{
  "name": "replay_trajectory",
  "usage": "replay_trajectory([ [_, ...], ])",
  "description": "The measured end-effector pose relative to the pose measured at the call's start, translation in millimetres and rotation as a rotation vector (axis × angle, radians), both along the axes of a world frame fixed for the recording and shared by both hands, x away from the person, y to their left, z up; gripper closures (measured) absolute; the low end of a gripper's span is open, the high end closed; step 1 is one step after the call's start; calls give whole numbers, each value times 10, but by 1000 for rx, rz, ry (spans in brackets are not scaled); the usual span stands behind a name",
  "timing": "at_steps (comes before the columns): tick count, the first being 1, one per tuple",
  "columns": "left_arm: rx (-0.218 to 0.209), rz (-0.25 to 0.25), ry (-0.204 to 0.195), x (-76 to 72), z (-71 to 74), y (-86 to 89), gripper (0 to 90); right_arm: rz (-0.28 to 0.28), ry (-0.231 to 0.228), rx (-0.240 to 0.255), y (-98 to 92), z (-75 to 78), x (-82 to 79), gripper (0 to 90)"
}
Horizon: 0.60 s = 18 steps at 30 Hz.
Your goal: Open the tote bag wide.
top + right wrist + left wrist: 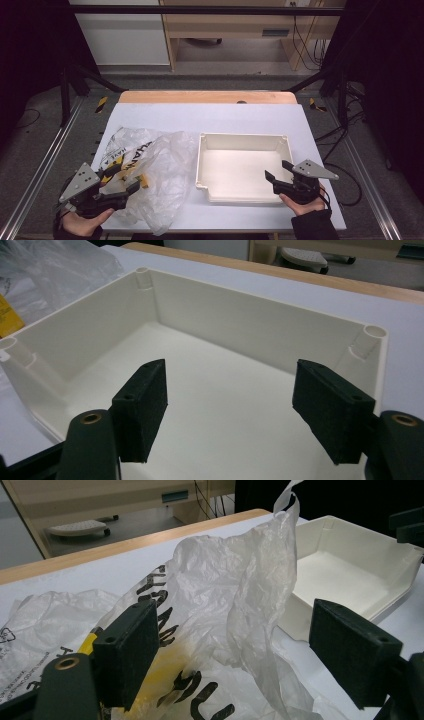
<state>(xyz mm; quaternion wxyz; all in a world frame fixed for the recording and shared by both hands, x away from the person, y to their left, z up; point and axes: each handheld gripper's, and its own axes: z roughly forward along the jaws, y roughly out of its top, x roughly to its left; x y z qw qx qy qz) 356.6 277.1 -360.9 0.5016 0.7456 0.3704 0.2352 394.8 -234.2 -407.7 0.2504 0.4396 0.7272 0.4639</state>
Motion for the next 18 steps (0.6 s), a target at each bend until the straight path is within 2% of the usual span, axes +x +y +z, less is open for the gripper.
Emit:
replay_trajectory([
  [13,21,-2,34,124,-54,-65,324,72,-6,-11,253,19,-23,371],
  [18,37,-9,42,164,-57,-120,390,120,-7,-11,413,22,-30,402],
])
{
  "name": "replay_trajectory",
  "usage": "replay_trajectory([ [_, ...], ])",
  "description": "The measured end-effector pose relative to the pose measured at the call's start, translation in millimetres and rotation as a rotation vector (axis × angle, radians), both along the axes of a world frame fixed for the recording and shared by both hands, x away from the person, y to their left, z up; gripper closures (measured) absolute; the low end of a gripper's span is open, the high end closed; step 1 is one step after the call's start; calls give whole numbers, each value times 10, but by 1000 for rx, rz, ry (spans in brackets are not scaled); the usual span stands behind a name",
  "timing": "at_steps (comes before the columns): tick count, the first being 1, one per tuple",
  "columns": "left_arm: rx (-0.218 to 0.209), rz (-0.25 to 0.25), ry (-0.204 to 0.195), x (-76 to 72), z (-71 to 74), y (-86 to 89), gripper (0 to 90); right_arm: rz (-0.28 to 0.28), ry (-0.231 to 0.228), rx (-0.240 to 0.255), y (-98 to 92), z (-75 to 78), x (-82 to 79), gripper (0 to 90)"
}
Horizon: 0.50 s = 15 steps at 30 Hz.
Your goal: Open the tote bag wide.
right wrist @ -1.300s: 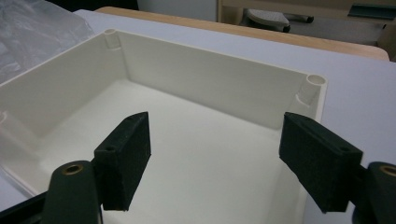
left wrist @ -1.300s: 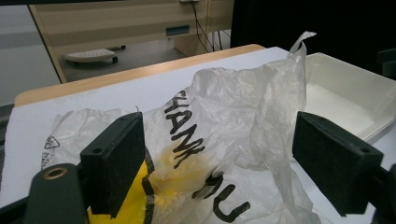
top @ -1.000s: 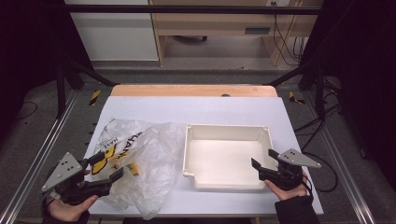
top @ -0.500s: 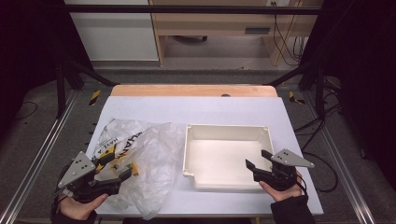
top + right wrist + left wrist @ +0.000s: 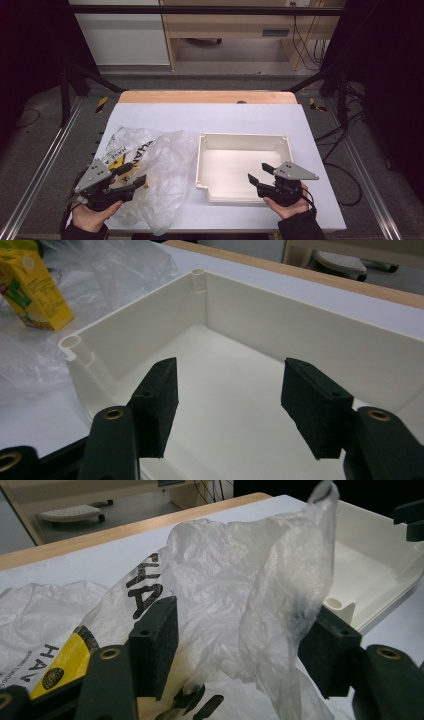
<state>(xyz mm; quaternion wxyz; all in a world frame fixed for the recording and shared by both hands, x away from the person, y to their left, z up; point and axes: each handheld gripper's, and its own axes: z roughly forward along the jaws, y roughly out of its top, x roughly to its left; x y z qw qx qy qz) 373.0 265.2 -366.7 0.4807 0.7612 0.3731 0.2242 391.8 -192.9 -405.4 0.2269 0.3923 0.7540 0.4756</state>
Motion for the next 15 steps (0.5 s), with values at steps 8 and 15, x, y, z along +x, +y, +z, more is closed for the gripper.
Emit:
replay_trajectory([
  [8,20,-4,8,30,7,-11,537,44,7,-6,188,-5,-8,453],
  [15,40,-9,30,56,-17,-34,697,79,15,4,336,21,-25,506],
])
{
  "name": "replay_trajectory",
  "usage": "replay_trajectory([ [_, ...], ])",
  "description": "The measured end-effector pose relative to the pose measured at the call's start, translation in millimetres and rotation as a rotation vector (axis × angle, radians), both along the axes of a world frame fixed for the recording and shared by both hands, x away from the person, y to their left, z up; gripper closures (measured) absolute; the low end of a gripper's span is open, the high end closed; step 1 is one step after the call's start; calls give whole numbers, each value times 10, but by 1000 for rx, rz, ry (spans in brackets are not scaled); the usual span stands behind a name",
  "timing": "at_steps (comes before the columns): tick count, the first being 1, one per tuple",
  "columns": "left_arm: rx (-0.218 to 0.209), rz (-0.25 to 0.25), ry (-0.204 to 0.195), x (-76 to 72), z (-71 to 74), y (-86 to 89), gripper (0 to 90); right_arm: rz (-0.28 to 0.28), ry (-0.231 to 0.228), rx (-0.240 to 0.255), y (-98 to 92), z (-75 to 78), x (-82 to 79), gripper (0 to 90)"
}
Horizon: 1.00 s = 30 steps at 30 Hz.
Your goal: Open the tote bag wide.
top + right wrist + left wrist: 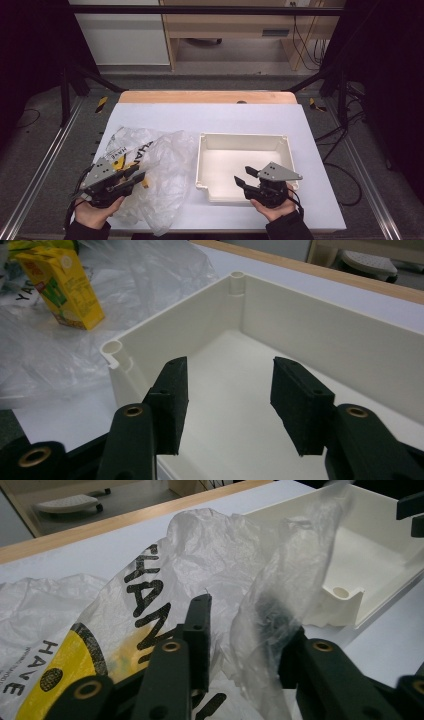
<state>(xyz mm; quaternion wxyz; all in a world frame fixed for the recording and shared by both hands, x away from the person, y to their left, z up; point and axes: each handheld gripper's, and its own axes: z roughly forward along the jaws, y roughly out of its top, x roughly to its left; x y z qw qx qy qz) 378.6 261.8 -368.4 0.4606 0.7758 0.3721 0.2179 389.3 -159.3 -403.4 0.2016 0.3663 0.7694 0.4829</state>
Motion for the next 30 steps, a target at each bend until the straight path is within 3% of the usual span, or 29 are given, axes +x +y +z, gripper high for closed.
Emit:
replay_trajectory([
  [3,-1,-3,8,13,-4,-21,752,18,-2,5,65,20,-6,526],
  [4,-19,-16,12,11,-15,-40,772,37,-4,5,145,42,-14,563],
  [12,-33,-24,5,-7,-22,-40,858,109,14,17,489,61,-6,702],
  [22,-47,-32,4,0,-48,-39,886,173,18,12,879,18,4,900],
  [30,-65,-29,-2,-11,-37,-21,889,210,26,1,1153,-34,-2,900],
])
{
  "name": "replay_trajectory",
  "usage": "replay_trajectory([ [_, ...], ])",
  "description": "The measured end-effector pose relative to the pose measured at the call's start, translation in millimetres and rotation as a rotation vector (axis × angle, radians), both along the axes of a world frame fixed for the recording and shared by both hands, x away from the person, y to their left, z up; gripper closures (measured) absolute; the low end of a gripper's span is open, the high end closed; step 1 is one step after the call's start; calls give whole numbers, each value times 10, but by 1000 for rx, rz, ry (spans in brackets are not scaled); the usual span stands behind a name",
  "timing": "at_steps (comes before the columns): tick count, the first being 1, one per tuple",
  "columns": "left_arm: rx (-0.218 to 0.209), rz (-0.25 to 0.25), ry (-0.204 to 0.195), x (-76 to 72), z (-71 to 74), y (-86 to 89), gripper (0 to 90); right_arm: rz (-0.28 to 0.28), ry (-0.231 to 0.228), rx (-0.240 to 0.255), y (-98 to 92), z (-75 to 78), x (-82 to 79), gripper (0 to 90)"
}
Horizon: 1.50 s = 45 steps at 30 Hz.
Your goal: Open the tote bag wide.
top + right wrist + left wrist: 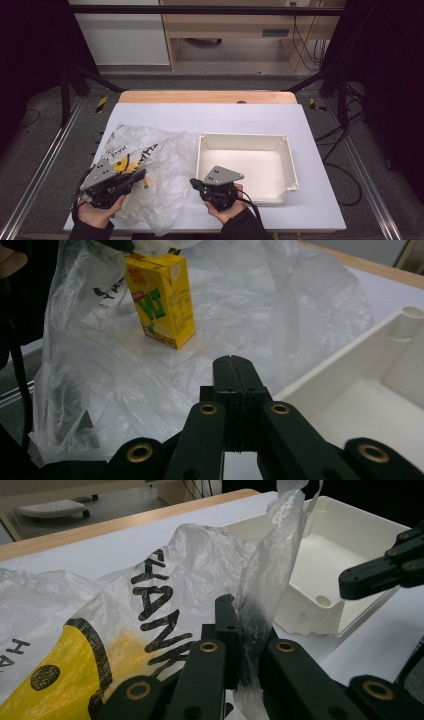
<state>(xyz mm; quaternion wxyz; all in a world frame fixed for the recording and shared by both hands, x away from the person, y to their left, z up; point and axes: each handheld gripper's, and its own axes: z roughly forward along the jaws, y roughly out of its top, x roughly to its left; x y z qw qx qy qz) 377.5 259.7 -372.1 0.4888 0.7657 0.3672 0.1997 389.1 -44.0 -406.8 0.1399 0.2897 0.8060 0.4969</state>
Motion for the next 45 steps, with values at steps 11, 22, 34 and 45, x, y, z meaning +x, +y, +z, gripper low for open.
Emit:
replay_trajectory([
  [11,-3,-4,2,0,-2,6,890,33,16,-36,311,-116,7,900],
  [22,-4,-4,3,-2,-4,29,891,46,44,-56,614,-333,42,900],
  [34,-2,-4,10,4,-30,23,891,46,77,-78,792,-579,29,900],
  [45,-13,4,4,-2,-15,61,892,42,108,-119,887,-792,27,900],
])
